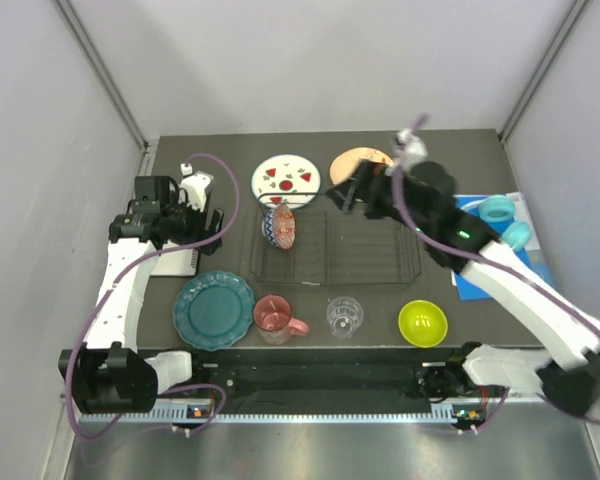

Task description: Load the mixed dishes into the dish rack

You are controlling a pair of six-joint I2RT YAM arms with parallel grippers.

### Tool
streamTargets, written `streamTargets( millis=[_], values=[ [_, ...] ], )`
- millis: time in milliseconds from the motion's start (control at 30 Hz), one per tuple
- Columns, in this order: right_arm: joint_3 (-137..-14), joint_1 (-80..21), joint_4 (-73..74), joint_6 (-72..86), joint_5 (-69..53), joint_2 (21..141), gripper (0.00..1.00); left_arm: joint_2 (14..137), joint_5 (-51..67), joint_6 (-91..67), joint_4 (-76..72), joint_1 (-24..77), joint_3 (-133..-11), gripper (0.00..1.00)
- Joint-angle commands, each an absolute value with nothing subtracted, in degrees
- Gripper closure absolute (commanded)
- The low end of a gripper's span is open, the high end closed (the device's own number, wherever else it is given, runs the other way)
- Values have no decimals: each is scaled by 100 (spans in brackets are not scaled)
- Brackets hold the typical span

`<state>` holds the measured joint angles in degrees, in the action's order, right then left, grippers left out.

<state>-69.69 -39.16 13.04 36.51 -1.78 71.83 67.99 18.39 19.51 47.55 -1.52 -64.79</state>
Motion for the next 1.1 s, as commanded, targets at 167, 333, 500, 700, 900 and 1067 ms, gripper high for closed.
streamTargets(
  millis=[167, 333, 500, 700, 900, 1067],
  values=[
    [-6944, -5587, 7459, 5472, 3155, 6153, 0, 6934, 1828, 2188, 4614, -167, -6899, 5],
    [-6349, -5880, 8121, 6598, 2806, 5679, 0, 7022, 1872, 2188, 4684, -167, -7128, 5],
    [-5442, -5889, 8147, 7179, 2470, 4870, 4, 6952, 1907, 2241, 4720, -176, -7111, 5],
    [-4764, -5880, 7402, 6901, 2294, 5166, 6, 6855, 1925, 2276, 4728, -167, -7049, 5],
    [-4465, -5880, 6611, 6434, 2101, 5871, 6, 6794, 1934, 2303, 4799, -167, -7146, 5],
    [-4140, -5880, 6092, 6100, 2013, 6099, 8, 6741, 1916, 2303, 4773, -167, -7075, 5]
  ],
)
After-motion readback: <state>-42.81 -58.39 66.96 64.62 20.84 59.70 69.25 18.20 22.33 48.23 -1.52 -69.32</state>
